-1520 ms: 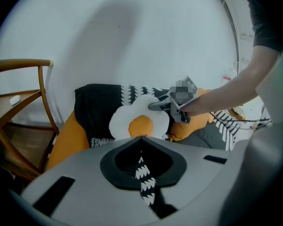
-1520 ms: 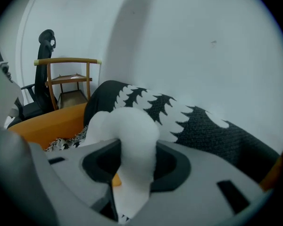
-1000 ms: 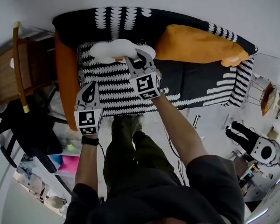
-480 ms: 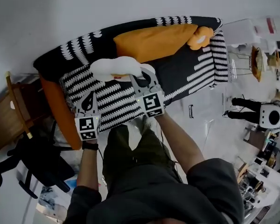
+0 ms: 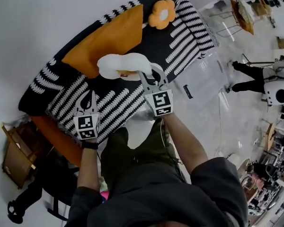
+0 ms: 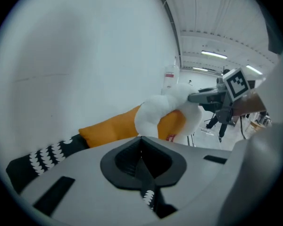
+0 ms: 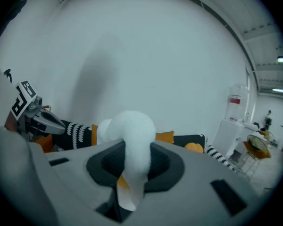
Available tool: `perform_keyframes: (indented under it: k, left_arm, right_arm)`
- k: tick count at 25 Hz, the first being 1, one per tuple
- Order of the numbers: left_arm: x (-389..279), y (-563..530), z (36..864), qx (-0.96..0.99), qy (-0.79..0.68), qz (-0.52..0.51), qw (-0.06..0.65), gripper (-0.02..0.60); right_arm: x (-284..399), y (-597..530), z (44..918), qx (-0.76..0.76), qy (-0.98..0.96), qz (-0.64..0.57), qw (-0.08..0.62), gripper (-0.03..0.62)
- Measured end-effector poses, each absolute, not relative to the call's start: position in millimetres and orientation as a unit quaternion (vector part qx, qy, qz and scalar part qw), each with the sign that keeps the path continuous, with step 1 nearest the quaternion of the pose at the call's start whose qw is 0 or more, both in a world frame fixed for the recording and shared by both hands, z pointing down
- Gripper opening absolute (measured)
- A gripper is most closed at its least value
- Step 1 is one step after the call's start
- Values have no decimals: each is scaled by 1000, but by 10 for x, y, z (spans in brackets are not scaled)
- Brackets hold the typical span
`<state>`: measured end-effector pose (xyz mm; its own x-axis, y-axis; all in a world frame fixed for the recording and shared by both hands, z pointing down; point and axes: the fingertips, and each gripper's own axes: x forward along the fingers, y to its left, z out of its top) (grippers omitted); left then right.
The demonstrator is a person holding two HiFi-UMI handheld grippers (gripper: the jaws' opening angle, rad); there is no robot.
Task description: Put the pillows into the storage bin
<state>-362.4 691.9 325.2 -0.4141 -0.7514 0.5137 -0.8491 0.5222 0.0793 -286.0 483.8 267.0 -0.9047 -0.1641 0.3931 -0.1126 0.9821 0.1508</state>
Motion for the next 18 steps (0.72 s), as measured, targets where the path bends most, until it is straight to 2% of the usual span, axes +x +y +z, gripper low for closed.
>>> perform_keyframes:
  k: [8, 18]
  left_arm:
    - [-2820, 5264, 3462, 535, -792, 140, 257, 4]
    - [-1319, 3079, 3999, 627, -709, 175, 271, 3]
  right_arm:
    - [-1508, 3019, 3064, 181, -959, -20, 215, 89]
    - [569, 1103, 3864, 309, -915, 25, 258, 91]
